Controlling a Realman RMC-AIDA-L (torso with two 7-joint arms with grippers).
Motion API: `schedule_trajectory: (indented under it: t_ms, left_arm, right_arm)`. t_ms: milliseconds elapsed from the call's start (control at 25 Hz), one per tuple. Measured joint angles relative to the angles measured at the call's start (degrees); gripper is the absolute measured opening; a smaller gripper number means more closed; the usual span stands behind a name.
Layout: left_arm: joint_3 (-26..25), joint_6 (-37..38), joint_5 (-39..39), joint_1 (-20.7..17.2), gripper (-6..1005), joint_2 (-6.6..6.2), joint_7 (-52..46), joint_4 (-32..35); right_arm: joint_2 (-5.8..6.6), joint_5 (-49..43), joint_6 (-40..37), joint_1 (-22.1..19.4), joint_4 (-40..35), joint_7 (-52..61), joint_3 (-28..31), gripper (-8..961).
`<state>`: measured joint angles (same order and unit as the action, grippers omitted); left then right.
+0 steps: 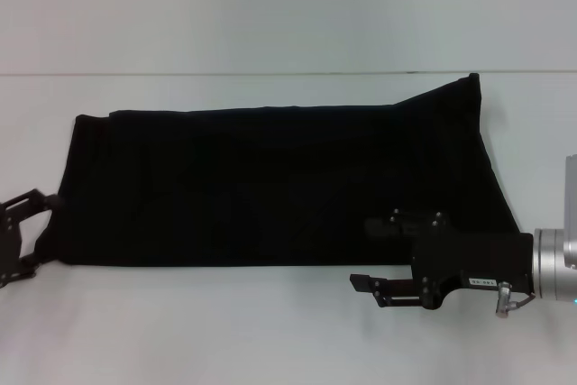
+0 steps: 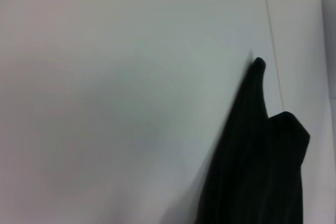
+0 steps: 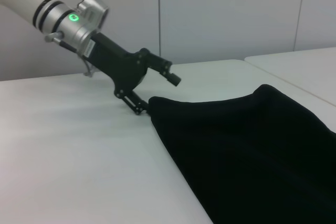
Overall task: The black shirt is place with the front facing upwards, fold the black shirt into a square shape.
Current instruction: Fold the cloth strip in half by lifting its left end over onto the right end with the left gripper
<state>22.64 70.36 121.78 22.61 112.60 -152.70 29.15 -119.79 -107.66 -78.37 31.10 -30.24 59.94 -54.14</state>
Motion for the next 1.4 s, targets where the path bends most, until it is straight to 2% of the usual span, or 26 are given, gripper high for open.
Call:
schedule_trajectory:
  t_ms: [240,560,760,1000,1400]
  left_arm:
    - [1.3,-2.0,0.1,2.2,874,-0.41,0.3,-1.9]
    - [2.0,-0.4,0.1,2.6,777,-0.58,1.3,-1.2]
    - [5.4,0.7,0.0,3.3,717,-0.60,2.4,-0.6]
    - [5.5,0.4,0.0,3.2,471,-0.53,2.5,-0.5]
    - [5.3,0.6,-0.1,3.0,255,-0.23,4.4,0.0]
  right_arm:
    - [0.00,0.0,-0.2,-0.1,0.0,0.1,0.3,826]
    - [0.08,0.2,-0.4,-0.1,0.0,0.1,0.6,826]
    - [0.09,0.3,-0.4,-0.1,0.0,0.1,0.8,826]
    - [0.09,0.4,-0.4,-0.1,0.0,0.1,0.9,827]
    - [0.00,0.4,-0.6,-0.2,0.0,0.1,1.5,827]
